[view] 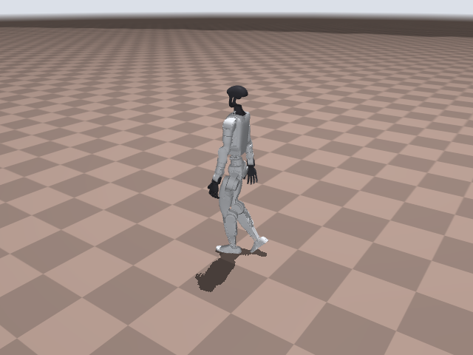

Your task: Walk run

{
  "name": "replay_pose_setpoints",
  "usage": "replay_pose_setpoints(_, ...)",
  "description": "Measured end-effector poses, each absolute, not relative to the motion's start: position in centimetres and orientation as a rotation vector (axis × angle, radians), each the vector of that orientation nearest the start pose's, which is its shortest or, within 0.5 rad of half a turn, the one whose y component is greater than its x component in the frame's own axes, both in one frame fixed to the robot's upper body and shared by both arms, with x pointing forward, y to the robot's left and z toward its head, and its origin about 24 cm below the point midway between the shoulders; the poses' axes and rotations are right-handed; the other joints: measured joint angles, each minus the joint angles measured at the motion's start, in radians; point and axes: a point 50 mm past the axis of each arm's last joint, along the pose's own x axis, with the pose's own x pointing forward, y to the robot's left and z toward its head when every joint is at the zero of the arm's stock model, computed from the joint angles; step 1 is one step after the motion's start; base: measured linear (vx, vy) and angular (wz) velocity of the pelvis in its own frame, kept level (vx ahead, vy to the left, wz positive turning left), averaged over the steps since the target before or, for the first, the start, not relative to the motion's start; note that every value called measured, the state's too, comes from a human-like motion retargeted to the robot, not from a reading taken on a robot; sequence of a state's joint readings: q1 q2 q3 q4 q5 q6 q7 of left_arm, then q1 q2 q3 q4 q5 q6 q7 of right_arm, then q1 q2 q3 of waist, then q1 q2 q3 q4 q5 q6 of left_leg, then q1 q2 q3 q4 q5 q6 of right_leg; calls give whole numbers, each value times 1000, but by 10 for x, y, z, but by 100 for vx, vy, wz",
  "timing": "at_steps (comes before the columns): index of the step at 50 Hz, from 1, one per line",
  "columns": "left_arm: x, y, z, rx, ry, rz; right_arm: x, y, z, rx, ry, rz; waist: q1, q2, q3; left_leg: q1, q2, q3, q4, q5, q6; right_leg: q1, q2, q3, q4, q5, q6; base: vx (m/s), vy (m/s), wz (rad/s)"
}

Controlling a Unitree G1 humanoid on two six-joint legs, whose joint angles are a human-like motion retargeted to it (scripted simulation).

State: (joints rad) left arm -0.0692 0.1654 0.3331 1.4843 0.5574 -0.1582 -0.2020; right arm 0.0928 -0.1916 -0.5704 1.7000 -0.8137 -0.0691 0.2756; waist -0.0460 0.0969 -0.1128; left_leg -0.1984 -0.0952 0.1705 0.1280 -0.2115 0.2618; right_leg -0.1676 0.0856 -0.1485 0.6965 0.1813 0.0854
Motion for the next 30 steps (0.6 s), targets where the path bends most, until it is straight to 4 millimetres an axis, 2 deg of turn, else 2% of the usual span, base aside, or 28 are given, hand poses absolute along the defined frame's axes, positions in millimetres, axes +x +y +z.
replay_pose_setpoints(2,108,215,-161,282,1184,-270,-67,-191,-169,14,1764,288,-52,6,-1,42,-31,-83,-15,0,0,-62,-48,-12,-62,-71,-6,73,-10,253)
replay_pose_setpoints(6,168,216,-139,355,982,-301,-89,-177,-166,57,1845,262,-138,-23,-7,116,-103,-213,-19,-20,0,-151,-142,60,-312,-79,-10,75,-25,223)
replay_pose_setpoints(8,186,213,-130,363,912,-300,-97,-170,-165,90,1872,264,-172,-40,-7,159,-128,-263,-15,-36,0,-183,-163,117,-431,-98,-34,72,-36,186)
replay_pose_setpoints(11,201,203,-123,333,833,-284,-102,-161,-164,133,1899,284,-199,-59,4,241,-142,-313,-8,-54,0,-229,-166,192,-605,-119,-77,71,-34,144)
replay_pose_setpoints(12,202,200,-123,315,820,-279,-102,-160,-164,137,1902,292,-204,-59,10,267,-141,-325,-6,-56,0,-240,-164,195,-649,-131,-51,74,-32,108)
replay_pose_setpoints(13,200,196,-125,295,818,-280,-102,-160,-164,134,1902,298,-210,-60,15,293,-140,-337,0,-56,0,-246,-172,163,-685,-159,40,82,-38,93)
replay_pose_setpoints(14,195,192,-128,275,828,-283,-102,-162,-164,124,1902,305,-209,-62,17,318,-142,-339,3,-50,0,-250,-182,128,-702,-175,93,86,-42,71)
replay_pose_setpoints(15,189,189,-131,253,844,-287,-101,-164,-164,112,1901,311,-205,-65,18,341,-145,-336,4,-40,0,-253,-192,93,-708,-184,125,77,-36,51)
replay_pose_setpoints(17,168,184,-142,222,917,-308,-96,-170,-165,76,1903,313,-209,-67,1,364,-158,-334,10,9,0,-255,-194,55,-660,-134,28,75,-30,47)
replay_pose_setpoints(19,136,180,-156,204,1028,-342,-92,-178,-165,41,1899,293,-221,-73,-29,374,-175,-323,32,97,-14,-255,-205,72,-607,-84,27,97,-45,86)
replay_pose_setpoints(20,116,178,-162,201,1095,-362,-90,-181,-165,30,1894,278,-239,-71,-40,377,-167,-325,63,150,-34,-245,-218,46,-592,-41,33,99,-58,125)
replay_pose_setpoints(23,45,173,-178,209,1355,-421,-84,-189,-166,28,1861,214,-255,-31,-42,320,-120,-323,266,430,-127,-196,-174,194,-519,-137,-1,89,-53,103)
replay_pose_setpoints(25,0,173,-180,219,1535,-449,-74,-196,-167,32,1828,175,-239,-42,-45,230,-102,-252,460,586,-181,-150,-207,83,-502,-180,-42,87,-51,59)
replay_pose_setpoints(27,-37,180,-176,207,1691,-486,-59,-203,-169,22,1785,150,-229,-81,-57,135,-84,-149,616,694,-184,-92,-251,-43,-524,-200,-70,61,-38,45)
replay_pose_setpoints(28,-52,182,-173,193,1754,-515,-50,-206,-170,13,1758,136,-209,-96,-62,89,-63,-90,668,663,-148,-73,-239,-25,-525,-224,-81,65,-40,41)
replay_pose_setpoints(30,-78,185,-168,161,1849,-573,-31,-214,-171,-9,1697,110,-202,-113,-57,-1,-22,-30,765,506,-71,-28,-217,5,-539,-255,-88,81,-47,62)
